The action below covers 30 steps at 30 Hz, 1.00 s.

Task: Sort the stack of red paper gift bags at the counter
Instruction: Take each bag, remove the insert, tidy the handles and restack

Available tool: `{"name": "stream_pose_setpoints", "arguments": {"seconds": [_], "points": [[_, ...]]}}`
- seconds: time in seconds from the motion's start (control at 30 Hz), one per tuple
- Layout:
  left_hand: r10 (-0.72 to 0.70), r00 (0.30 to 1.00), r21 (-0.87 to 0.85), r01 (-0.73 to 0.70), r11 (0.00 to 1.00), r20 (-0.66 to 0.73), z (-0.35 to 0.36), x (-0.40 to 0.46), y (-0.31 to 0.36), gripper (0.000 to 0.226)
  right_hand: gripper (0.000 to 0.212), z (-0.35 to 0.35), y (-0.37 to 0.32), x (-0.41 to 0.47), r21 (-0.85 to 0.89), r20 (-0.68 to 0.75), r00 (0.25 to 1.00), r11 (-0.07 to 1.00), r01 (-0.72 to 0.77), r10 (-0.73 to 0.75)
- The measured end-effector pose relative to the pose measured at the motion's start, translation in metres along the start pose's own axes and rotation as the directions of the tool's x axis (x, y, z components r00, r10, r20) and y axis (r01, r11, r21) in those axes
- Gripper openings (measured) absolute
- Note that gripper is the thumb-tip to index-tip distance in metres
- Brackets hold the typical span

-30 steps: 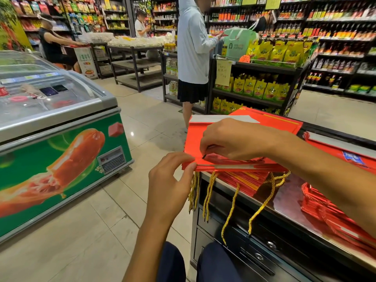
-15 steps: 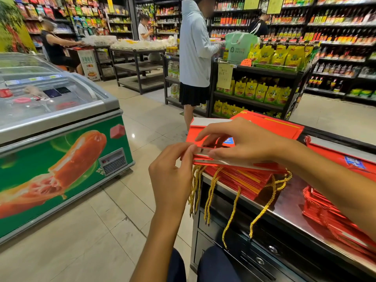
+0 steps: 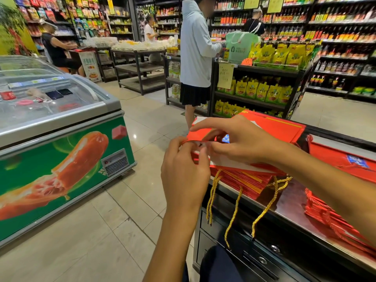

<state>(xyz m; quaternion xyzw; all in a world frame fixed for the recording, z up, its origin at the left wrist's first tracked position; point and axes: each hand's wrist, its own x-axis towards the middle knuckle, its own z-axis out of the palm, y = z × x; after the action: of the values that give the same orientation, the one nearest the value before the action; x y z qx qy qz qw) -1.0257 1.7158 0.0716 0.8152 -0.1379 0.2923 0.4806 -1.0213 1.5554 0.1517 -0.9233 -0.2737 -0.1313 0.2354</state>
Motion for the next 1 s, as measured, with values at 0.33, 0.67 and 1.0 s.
{"name": "stream_pose_setpoints", "arguments": {"seconds": [0.33,0.67,1.0], "points": [[-0.058,0.997,-0.240,0.044,0.970,-0.052,-0.002,-0.002,0.002,0.013,0.041,-0.002,0.000,-0.001,0.000,-0.037,0.999,1.000,0.022,-0.022],[0.004,0.998,-0.317,0.018,0.948,0.068,-0.017,0.001,-0.029,0.011,0.019,-0.006,0.009,0.008,0.055,0.211,0.968,0.987,-0.150,0.135],[-0.062,0.990,-0.542,0.120,0.832,0.124,-0.027,-0.005,-0.039,0.007,0.003,0.007,0.024,0.000,0.138,0.037,0.982,0.972,-0.189,0.186]]}}
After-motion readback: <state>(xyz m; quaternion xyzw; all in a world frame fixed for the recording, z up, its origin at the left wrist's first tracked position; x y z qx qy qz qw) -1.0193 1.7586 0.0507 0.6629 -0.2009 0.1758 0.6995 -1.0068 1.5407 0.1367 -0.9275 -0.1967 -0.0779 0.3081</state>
